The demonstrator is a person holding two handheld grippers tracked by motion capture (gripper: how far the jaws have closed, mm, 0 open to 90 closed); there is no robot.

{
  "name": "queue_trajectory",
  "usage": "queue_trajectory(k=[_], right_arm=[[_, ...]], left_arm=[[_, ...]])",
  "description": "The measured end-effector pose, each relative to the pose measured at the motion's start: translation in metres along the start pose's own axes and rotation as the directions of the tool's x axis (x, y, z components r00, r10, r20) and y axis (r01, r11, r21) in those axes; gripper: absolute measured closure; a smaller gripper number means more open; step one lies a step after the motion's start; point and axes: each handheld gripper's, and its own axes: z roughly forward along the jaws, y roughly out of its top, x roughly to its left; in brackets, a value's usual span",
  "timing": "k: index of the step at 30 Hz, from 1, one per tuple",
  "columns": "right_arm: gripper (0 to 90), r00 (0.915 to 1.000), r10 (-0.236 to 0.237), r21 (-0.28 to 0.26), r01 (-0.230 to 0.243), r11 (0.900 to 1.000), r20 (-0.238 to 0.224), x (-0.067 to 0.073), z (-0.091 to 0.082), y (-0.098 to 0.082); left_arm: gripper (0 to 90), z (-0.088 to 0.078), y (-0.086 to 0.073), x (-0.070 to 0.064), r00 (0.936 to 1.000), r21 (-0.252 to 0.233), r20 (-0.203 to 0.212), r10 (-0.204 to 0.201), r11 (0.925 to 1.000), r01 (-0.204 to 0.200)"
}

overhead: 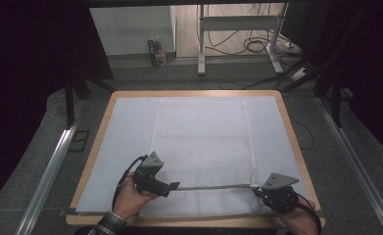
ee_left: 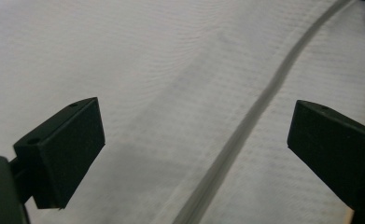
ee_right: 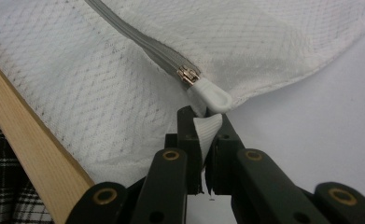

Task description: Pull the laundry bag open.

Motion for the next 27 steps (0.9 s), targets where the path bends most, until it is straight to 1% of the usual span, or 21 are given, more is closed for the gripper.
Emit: queue_trajectory(k=[2,3,9,14,16,17,20,23,25,26,27], right_arm=[[84.9,1.0,-0.007,-0.006,0.007,1.0,-0.004,-0.001,-0.001,0.0],[84.9,1.0,0.003,-0.01,-0.003,1.0,-0.003,-0.001,-0.001,0.0],[84.7,0.9998,0.02,-0.024,-0.02,1.0,-0.006,-0.002,-0.001,0.0],[84.7,0.9992,0.037,-0.032,-0.038,0.999,-0.017,-0.003,-0.002,-0.001],[84.7,0.999,0.041,-0.033,-0.042,0.999,-0.02,-0.003,-0.002,-0.001],[84.6,0.9989,0.041,-0.032,-0.042,0.999,-0.021,-0.004,-0.001,-0.001],[84.5,0.9989,0.043,-0.031,-0.044,0.999,-0.021,-0.004,-0.001,-0.001],[84.4,0.9989,0.043,-0.037,-0.044,0.998,-0.022,-0.004,-0.002,-0.001],[84.3,0.9988,0.044,-0.039,-0.044,0.998,-0.022,-0.004,-0.002,0.0],[84.3,0.9988,0.043,-0.04,-0.044,0.998,-0.023,-0.004,-0.002,0.0],[84.3,0.9988,0.043,-0.04,-0.044,0.998,-0.023,-0.004,-0.002,0.0]], left_arm=[[4.1,0.007,0.006,-0.006,0.9998,0.004,0.016,0.015,0.9999,-0.016],[4.1,0.01,0.008,-0.008,0.9996,0.004,0.018,0.022,0.9997,-0.023],[6.5,0.024,0.023,-0.018,0.9974,-0.021,0.032,0.065,0.9977,-0.064],[8.4,0.034,0.034,-0.024,0.9952,-0.04,0.063,0.075,0.9965,-0.073],[8.6,0.038,0.04,-0.027,0.9937,-0.039,0.068,0.089,0.9954,-0.087],[8.7,0.041,0.042,-0.03,0.9934,-0.042,0.072,0.09,0.9954,-0.087],[10.1,0.047,0.05,-0.035,0.9898,-0.039,0.082,0.116,0.9928,-0.113],[10.9,0.051,0.056,-0.041,0.9876,-0.049,0.094,0.126,0.9913,-0.122],[11.1,0.053,0.06,-0.044,0.985,-0.048,0.099,0.142,0.9893,-0.138],[11.1,0.055,0.061,-0.047,0.9851,-0.053,0.1,0.139,0.9895,-0.135],[11.1,0.057,0.063,-0.048,0.9841,-0.051,0.099,0.147,0.9884,-0.143]])
